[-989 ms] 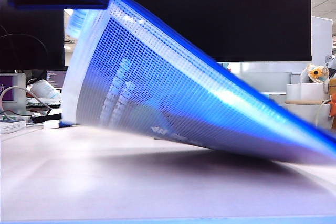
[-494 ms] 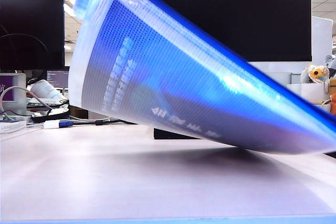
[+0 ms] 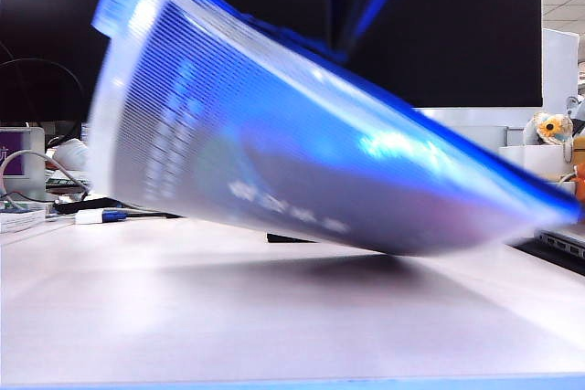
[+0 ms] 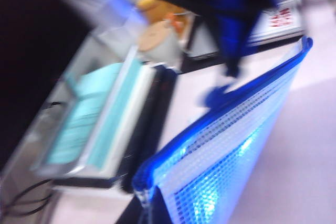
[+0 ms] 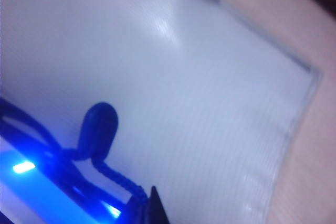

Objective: Pick up the transparent plastic file bag with a blue zipper and close its zipper.

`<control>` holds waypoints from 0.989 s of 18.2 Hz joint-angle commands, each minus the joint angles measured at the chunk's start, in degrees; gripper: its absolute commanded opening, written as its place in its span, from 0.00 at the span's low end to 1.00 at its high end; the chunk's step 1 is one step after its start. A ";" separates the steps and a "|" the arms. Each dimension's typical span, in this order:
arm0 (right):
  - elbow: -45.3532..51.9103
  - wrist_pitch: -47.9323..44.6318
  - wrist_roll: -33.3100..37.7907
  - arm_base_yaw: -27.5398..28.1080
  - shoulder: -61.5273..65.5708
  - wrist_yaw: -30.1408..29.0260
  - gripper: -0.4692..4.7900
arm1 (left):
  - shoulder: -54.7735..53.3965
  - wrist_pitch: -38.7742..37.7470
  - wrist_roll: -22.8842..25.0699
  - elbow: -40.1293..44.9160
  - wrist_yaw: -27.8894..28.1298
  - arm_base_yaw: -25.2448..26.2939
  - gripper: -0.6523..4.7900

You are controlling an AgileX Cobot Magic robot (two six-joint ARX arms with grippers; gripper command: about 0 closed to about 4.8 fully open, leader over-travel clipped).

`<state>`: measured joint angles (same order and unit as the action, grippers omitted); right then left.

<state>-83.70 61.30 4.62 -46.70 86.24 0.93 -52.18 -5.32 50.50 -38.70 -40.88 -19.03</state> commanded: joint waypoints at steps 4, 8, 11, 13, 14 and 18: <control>4.63 0.20 -0.15 1.14 -0.17 7.21 0.08 | 4.15 -0.92 -1.92 -0.48 -0.24 8.15 0.11; 9.05 -0.09 0.28 6.84 -0.17 10.12 0.08 | 7.26 -3.52 -4.20 -0.48 0.35 16.63 0.11; 11.08 -0.52 0.28 11.91 -0.15 9.99 0.08 | 8.76 -4.24 -6.19 -0.48 -2.23 20.13 0.11; 10.99 -2.25 0.28 12.66 -0.20 9.22 0.08 | 8.61 -5.03 -6.64 -0.46 -4.42 20.13 0.11; 11.02 -3.08 0.26 12.61 -0.20 8.94 0.08 | 8.59 -6.19 -6.62 -0.46 -4.79 19.98 0.11; 10.99 -6.19 0.26 12.55 -0.20 2.99 0.08 | 8.61 -8.79 -11.89 -0.46 -12.46 19.82 0.82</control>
<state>-72.58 56.49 4.84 -34.06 86.26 5.43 -43.66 -14.41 41.60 -38.70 -51.94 0.97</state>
